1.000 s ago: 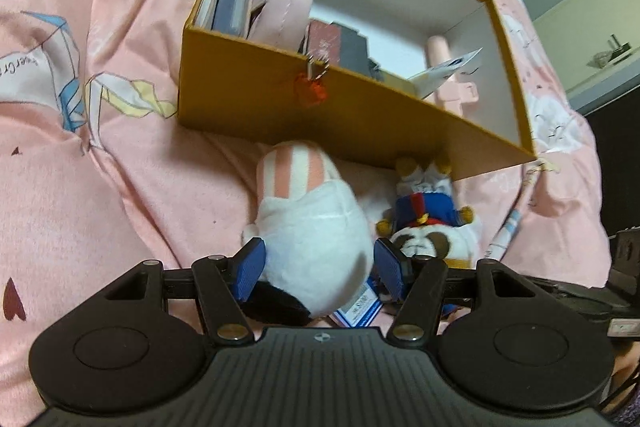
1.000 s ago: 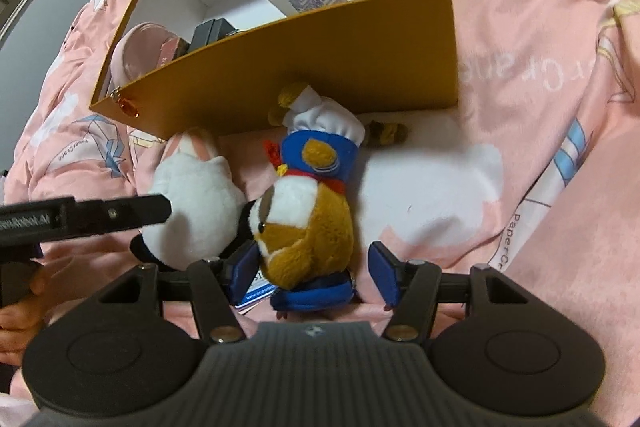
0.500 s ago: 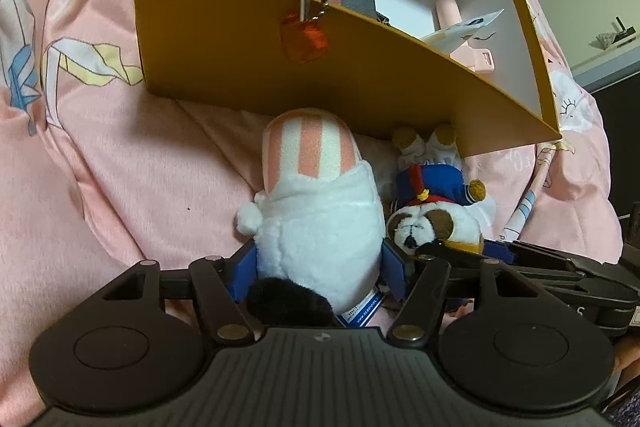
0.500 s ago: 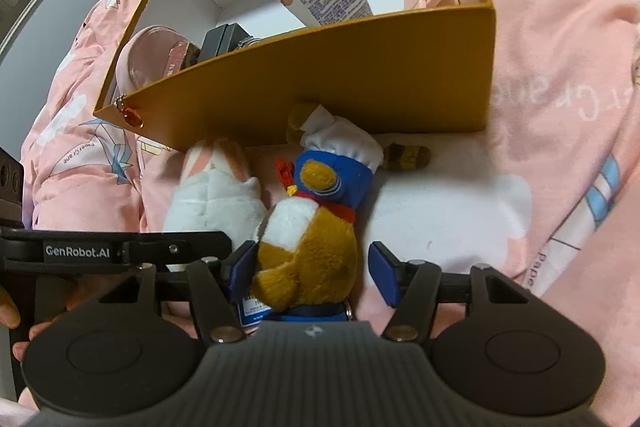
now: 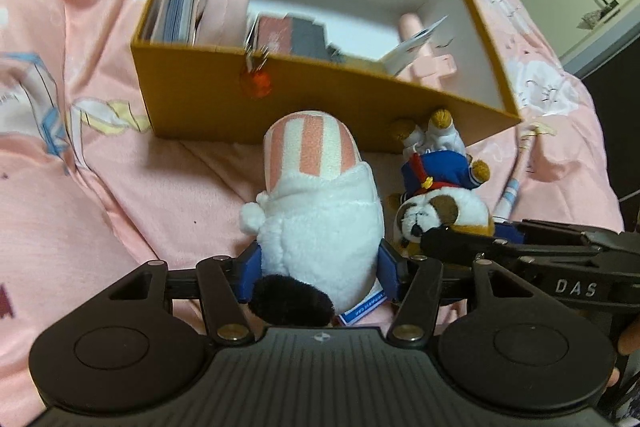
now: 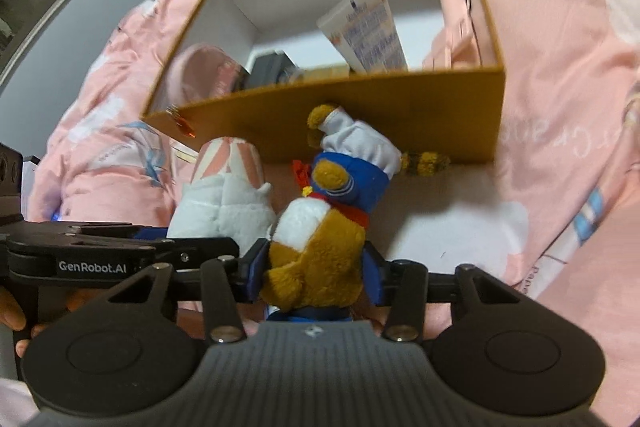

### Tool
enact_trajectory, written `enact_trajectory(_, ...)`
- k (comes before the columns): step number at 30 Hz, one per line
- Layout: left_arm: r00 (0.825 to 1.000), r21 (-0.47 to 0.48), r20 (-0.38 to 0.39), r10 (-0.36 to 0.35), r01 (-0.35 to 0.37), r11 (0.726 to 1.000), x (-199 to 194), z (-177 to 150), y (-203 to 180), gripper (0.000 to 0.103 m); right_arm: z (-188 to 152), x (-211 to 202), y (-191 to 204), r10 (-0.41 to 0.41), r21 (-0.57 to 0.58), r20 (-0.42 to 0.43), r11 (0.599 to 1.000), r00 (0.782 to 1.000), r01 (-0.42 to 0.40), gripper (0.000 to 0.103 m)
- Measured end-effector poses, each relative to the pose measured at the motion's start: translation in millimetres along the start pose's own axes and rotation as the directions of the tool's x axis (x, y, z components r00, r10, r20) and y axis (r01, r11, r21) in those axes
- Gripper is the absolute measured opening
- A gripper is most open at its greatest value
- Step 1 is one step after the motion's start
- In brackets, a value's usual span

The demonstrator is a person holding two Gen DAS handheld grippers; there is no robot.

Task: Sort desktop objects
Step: 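Lift both plushes and carry them over the orange box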

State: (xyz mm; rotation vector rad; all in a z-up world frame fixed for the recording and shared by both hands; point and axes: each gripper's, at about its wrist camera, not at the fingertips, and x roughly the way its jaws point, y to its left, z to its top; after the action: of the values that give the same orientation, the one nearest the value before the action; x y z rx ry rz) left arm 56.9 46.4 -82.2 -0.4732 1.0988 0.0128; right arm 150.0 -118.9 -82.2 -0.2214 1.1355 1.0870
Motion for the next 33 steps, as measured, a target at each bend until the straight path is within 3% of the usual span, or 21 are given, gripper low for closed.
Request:
enact_trajectory(6,0.996,0.088,0.092,0.002,-0.011,0.996,-36,-1,-21,0.066,5,-43,18,0.006,-0.059,0.093,0.998,0.996,-0.001,0.050)
enact_trajectory(12,0.977,0.136,0.214,-0.022,-0.007,0.991,-73,8,-36,0.066,20,-83,39,0.012,-0.143,0.202,0.990,0.979,0.017,0.050)
enact_trajectory(20,0.936,0.156,0.352,-0.023,-0.035,0.987,-103,52,-38,0.066,66,-112,64,0.034,-0.254,0.349,0.965,0.937,0.060,0.050)
enact_trajectory(27,0.893,0.174,0.450,0.018,-0.108,0.979,-112,102,-39,0.066,117,-104,66,0.033,-0.285,0.411,0.954,0.911,0.094,0.050)
enact_trajectory(30,0.894,0.179,0.448,0.007,-0.097,0.979,-104,126,-35,0.066,141,-93,58,0.027,-0.263,0.424,0.960,0.905,0.095,0.050)
enact_trajectory(33,0.911,0.170,0.412,0.023,-0.102,0.980,-81,146,-28,0.066,164,-76,45,-0.005,-0.213,0.423,0.971,0.906,0.105,0.050)
